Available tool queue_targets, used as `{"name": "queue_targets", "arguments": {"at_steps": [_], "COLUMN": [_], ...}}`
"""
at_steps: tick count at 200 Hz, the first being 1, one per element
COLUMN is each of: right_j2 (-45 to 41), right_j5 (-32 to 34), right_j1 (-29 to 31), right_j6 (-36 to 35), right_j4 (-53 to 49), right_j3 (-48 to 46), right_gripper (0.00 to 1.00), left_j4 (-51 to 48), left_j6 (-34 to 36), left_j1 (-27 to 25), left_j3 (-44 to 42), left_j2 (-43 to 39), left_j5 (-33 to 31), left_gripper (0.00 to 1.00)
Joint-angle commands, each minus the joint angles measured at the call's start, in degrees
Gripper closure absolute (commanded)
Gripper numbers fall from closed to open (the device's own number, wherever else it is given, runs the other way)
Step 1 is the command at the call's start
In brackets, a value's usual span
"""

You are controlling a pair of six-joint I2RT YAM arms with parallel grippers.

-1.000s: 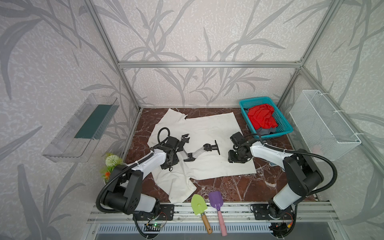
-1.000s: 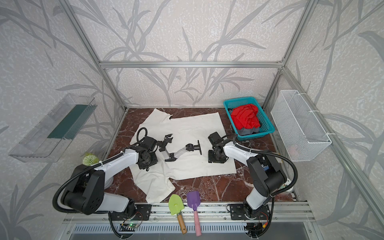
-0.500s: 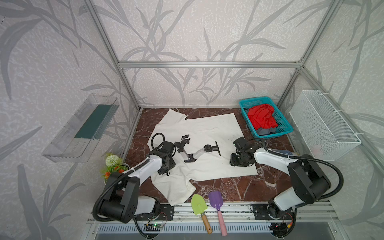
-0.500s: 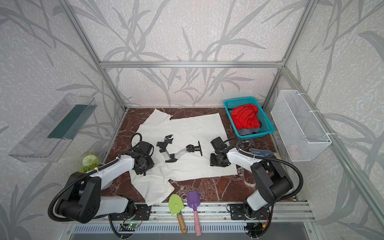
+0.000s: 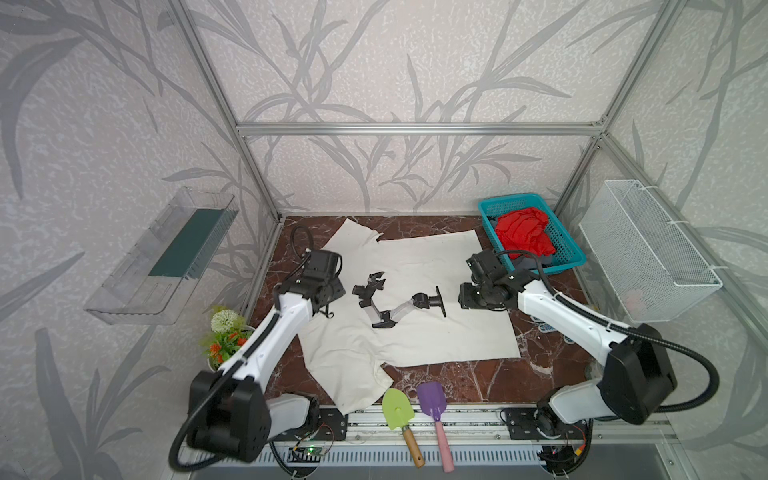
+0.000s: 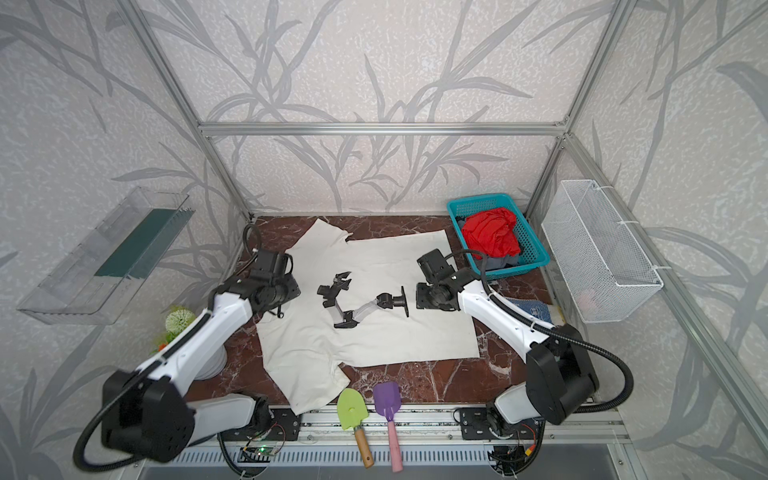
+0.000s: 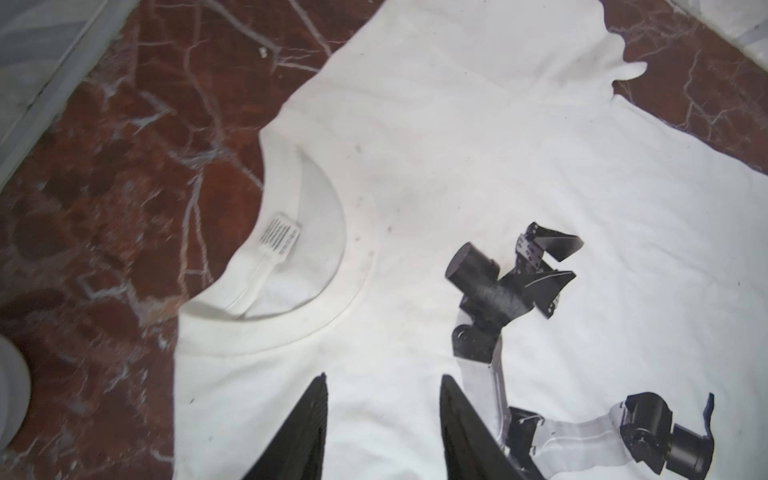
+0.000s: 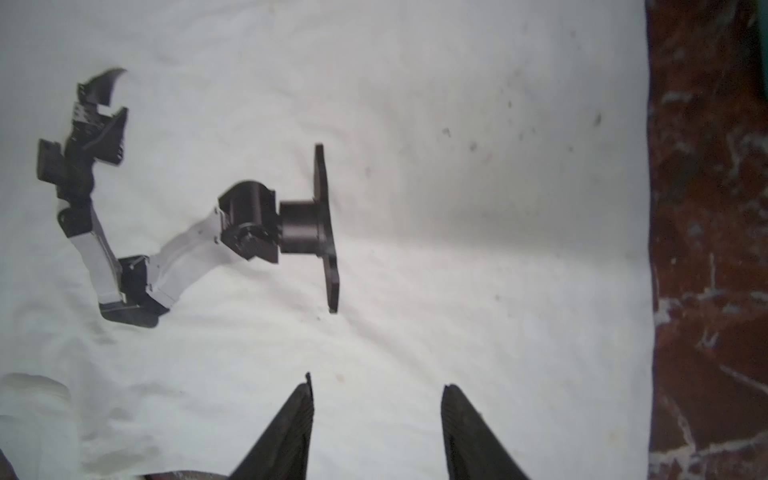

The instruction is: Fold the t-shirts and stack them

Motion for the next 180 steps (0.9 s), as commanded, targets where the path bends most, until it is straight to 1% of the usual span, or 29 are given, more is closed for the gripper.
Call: {"name": "queue_targets", "arguments": {"at_steps": [1, 8, 22, 29, 41, 55, 86, 117, 140, 180], "right_j2": [9.03, 12.40, 16.60, 18.24, 19.79, 20.35, 21.17, 20.67, 18.56, 13.90], "right_j5": [-1.19, -1.57, -2.41, -3.43, -4.43, -4.44, -5.73, -6.83, -8.00, -9.09], "right_j1": [-0.98, -1.25, -1.95, -2.35, -2.79, -2.82, -2.82, -2.75, -2.10, 0.86], "right_j6": [-4.19, -4.54, -4.84, -4.76, -4.41, -4.10, -2.73, -1.09, -0.12, 1.51], "right_j4": [0.22, 0.61, 2.30, 3.16, 4.43, 5.92, 6.56, 7.35, 8.60, 9.07], "right_j3": [6.49, 8.18, 9.17, 9.20, 8.55, 6.94, 4.20, -0.30, -4.97, -12.06], "right_gripper": [0.49, 0.49, 0.49, 0.49, 0.49, 0.50, 0.50, 0.50, 0.50, 0.50], "left_j4": [1.19, 1.79, 2.33, 2.52, 3.17, 3.41, 3.57, 4.65, 5.19, 4.73], "left_j6": [6.95, 6.91, 6.03, 5.51, 4.34, 2.66, -0.34, -3.03, -4.35, -5.66], "left_j1": [2.17, 2.92, 4.35, 4.64, 4.77, 4.81, 5.50, 6.93, 7.20, 7.73], "left_j3": [8.25, 10.61, 14.61, 15.91, 16.41, 15.12, 9.72, 3.81, -0.96, -9.05], "left_j2": [13.32, 17.09, 24.63, 27.20, 29.71, 30.28, 29.59, 27.52, 23.57, 13.12], "left_j5": [4.54, 5.47, 8.06, 8.35, 8.21, 7.40, 5.79, 7.41, 7.17, 4.92], "left_gripper": [0.55, 0.55, 0.56, 0.57, 0.57, 0.57, 0.57, 0.57, 0.57, 0.57]}}
